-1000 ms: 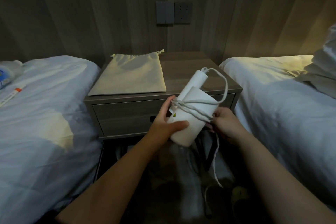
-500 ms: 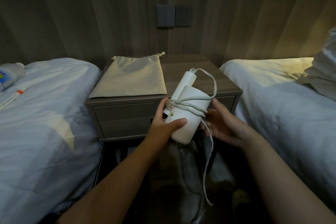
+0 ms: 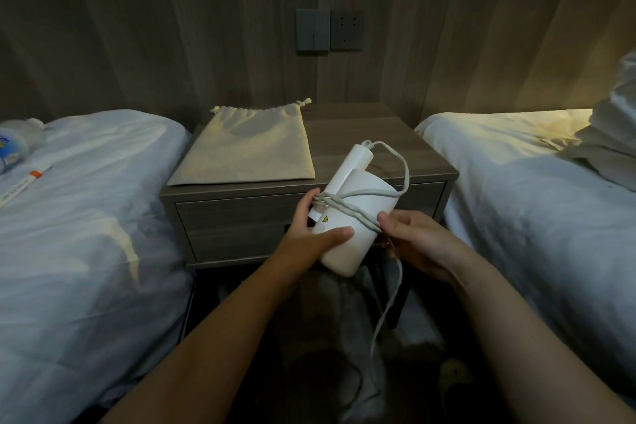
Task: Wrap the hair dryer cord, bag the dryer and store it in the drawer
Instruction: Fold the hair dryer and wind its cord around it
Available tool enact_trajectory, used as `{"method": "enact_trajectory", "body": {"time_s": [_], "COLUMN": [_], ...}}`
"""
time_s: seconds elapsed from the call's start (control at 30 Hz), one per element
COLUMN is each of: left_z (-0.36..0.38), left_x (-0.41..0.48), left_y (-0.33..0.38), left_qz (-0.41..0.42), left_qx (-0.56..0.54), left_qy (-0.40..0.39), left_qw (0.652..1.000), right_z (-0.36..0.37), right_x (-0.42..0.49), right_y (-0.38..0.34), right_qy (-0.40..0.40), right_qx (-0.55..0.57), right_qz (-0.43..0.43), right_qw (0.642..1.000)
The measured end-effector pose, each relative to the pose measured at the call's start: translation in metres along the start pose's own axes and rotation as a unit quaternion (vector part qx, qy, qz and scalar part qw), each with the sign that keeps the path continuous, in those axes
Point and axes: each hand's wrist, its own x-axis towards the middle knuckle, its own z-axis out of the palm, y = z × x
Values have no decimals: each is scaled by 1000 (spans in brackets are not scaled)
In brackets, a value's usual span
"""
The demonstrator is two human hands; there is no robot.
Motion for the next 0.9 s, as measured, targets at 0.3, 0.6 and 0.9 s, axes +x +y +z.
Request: {"method": "enact_trajectory", "body": {"time_s": [0.3,0.6,0.9], "left_z": [-4,-3,3], "left_x": [2,-7,-15], "left_y": [0,18,18], "left_qz": [30,92,109], "left_qx": [70,76,234], "left_qy": [33,109,180], "left_qw": [997,987,949], "right_z": [18,16,14], "right_x": [-10,-11,-10], "right_y": [-18,-33,-27], "right_qy": [45,76,60], "right_qx": [-207,-150,-271], "right_qz": [-48,-31,68], "right_qw": [976,985,958]}}
